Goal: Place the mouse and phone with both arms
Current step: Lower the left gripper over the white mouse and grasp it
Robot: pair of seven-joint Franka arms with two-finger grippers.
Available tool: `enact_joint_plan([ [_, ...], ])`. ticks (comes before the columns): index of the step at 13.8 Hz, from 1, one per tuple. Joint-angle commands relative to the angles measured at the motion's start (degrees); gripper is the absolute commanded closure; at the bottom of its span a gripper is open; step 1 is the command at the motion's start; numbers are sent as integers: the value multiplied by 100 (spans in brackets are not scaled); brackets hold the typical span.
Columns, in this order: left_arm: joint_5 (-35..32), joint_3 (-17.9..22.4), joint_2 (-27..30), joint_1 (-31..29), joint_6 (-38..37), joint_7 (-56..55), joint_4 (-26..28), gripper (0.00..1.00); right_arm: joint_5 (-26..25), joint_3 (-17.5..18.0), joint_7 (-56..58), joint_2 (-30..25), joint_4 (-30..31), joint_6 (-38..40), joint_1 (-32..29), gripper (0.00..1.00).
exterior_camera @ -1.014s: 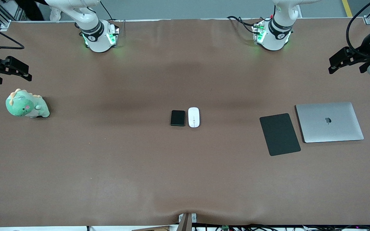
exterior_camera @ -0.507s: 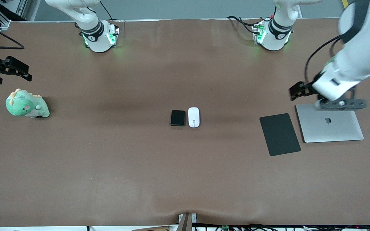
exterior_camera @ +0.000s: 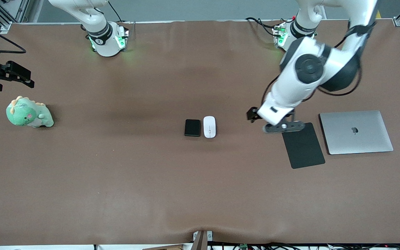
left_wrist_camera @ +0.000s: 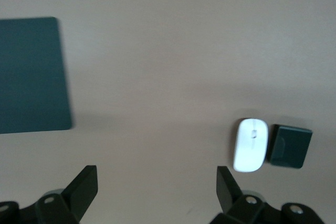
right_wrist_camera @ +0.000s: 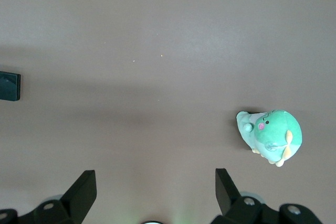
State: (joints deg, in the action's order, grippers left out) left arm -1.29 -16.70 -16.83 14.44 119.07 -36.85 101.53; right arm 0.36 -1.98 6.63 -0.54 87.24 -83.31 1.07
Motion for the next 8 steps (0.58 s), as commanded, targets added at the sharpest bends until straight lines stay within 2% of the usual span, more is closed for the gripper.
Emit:
enact_joint_plan([
  [1, -214, 18, -661, 357, 720, -637, -125, 0, -36, 66, 102, 28, -75, 69, -107, 0],
  [5, -223, 18, -1391, 919, 1653, -1210, -177, 0, -36, 66, 102, 28, -75, 69, -107, 0],
  [8, -223, 105, -1726, 1272, 1716, -1298, -388, 0, -36, 57, 102, 28, -75, 69, -107, 0],
])
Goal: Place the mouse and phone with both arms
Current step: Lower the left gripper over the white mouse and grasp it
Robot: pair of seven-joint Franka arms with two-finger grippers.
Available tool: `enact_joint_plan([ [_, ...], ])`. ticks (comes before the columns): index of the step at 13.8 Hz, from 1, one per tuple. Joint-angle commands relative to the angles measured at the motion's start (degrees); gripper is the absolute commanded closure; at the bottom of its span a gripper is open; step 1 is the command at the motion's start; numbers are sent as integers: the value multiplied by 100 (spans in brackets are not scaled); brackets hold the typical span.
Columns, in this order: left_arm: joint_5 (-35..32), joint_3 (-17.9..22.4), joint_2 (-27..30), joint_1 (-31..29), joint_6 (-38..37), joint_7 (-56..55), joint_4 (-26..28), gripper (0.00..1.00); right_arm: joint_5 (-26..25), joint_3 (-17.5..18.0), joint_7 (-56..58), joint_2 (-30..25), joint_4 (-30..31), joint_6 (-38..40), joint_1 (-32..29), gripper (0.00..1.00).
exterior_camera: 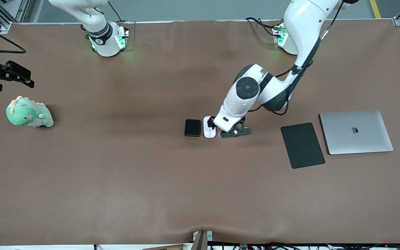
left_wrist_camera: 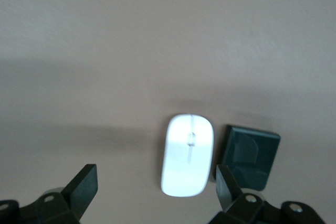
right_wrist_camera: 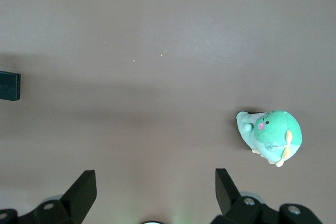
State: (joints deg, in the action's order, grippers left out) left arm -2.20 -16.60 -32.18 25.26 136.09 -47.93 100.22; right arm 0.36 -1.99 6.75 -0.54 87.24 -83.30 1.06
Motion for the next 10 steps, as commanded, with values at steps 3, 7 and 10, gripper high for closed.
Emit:
enact_joint_plan([
  [3, -543, 95, -613, 435, 14, -329, -512, 0, -36, 58, 81, 28, -75, 69, -115, 0],
  [7, -1177, 87, -1026, 594, 22, -927, -723, 0, -36, 58, 81, 28, -75, 69, -115, 0],
  [10, -1178, 95, -1132, 638, 31, -937, -811, 2, -36, 67, 81, 45, -75, 69, -106, 0],
])
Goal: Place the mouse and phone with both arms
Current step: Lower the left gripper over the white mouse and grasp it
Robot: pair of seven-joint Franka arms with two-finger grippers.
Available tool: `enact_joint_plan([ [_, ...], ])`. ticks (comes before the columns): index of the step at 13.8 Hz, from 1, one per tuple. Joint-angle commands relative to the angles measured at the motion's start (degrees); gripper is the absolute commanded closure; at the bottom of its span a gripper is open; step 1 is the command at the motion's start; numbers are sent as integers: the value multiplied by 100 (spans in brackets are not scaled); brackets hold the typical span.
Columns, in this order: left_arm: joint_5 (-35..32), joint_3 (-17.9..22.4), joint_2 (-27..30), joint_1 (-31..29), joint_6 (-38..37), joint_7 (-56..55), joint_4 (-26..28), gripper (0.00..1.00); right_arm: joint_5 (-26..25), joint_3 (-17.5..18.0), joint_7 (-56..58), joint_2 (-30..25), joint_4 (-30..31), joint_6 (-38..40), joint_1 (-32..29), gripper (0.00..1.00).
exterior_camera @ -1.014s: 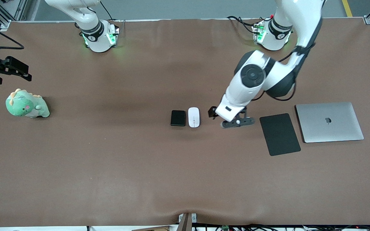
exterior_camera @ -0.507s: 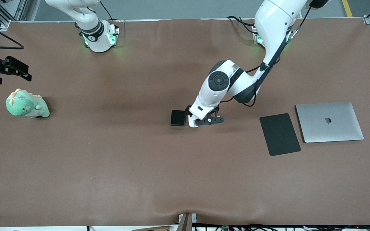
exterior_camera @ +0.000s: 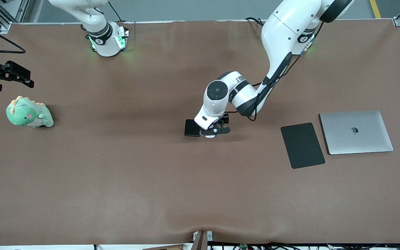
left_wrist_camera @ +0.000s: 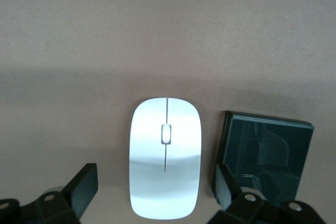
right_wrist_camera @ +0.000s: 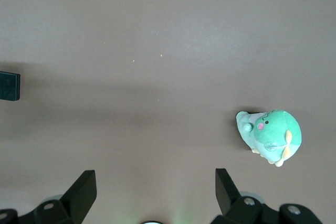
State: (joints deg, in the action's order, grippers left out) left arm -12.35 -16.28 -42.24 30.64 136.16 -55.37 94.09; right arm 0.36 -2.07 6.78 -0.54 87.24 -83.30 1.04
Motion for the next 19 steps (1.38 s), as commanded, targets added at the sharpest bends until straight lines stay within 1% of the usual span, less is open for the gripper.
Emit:
enact_joint_plan([
  [1, -171, 81, -179, 144, 16, -193, -215, 2, -36, 75, 69, 115, -93, 69, -104, 0],
  [4, -250, 116, -179, 153, 16, -193, -206, 3, 34, 75, 69, 150, -93, 60, -87, 0],
  [10, -294, 116, -284, 162, 16, -193, -206, 15, 17, 92, 104, 317, -93, 69, 54, 0],
  [12, -294, 116, -311, 162, 16, -202, -215, 18, 26, 92, 104, 545, -93, 77, 98, 0],
  [13, -294, 116, -320, 162, 16, -202, -215, 21, 26, 92, 104, 581, -93, 69, 142, 0],
  [14, -346, 116, -320, 162, 16, -193, -207, 27, -9, 92, 104, 633, -101, 60, 194, 0],
  [17, -470, 116, -241, 83, -2, -185, -172, 49, 43, 101, 34, 765, -84, -1, 308, 0],
  [19, -540, 212, -101, 39, -54, -158, -136, 53, 61, 101, 25, 827, -93, -115, 467, 0],
])
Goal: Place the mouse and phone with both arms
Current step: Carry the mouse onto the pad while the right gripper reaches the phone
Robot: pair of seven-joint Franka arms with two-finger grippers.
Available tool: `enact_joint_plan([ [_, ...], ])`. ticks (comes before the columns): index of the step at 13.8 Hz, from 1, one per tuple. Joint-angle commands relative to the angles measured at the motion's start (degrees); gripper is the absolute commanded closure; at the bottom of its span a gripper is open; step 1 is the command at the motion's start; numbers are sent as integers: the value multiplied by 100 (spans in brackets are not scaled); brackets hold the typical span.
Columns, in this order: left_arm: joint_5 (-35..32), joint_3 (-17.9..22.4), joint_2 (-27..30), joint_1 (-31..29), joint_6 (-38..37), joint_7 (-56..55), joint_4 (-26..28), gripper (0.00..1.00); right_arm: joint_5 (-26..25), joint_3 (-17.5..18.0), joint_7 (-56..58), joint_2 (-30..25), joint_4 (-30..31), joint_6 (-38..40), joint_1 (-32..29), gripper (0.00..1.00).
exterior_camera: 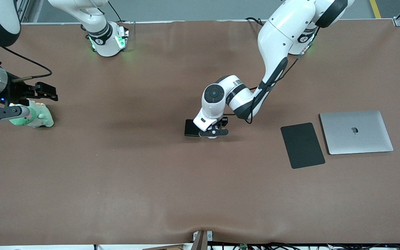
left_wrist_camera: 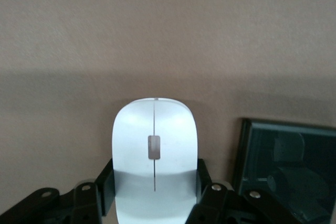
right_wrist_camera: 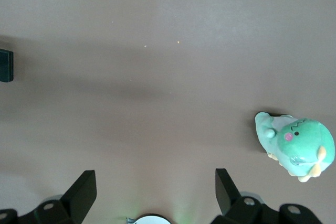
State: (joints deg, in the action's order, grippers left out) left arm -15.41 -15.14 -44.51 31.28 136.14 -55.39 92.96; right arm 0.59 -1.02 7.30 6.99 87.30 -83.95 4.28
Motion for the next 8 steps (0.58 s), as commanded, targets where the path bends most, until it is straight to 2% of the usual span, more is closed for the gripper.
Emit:
enact_joint_plan([
  [1, -286, 125, 197, -121, -88, -138, -23, 62, 90, -3, -36, 118, -99, -104, 222, 0],
  [3, -287, 125, 328, -314, -123, -77, -6, 68, 335, -3, -192, 224, -99, -191, 319, 0],
  [6, -296, 117, 732, -657, -648, 335, 55, 68, 460, -3, -562, 347, -99, -376, 564, 0],
  [8, -296, 99, 1144, -1025, -800, 904, 318, 67, 486, -3, -904, 452, -108, -534, 766, 0],
])
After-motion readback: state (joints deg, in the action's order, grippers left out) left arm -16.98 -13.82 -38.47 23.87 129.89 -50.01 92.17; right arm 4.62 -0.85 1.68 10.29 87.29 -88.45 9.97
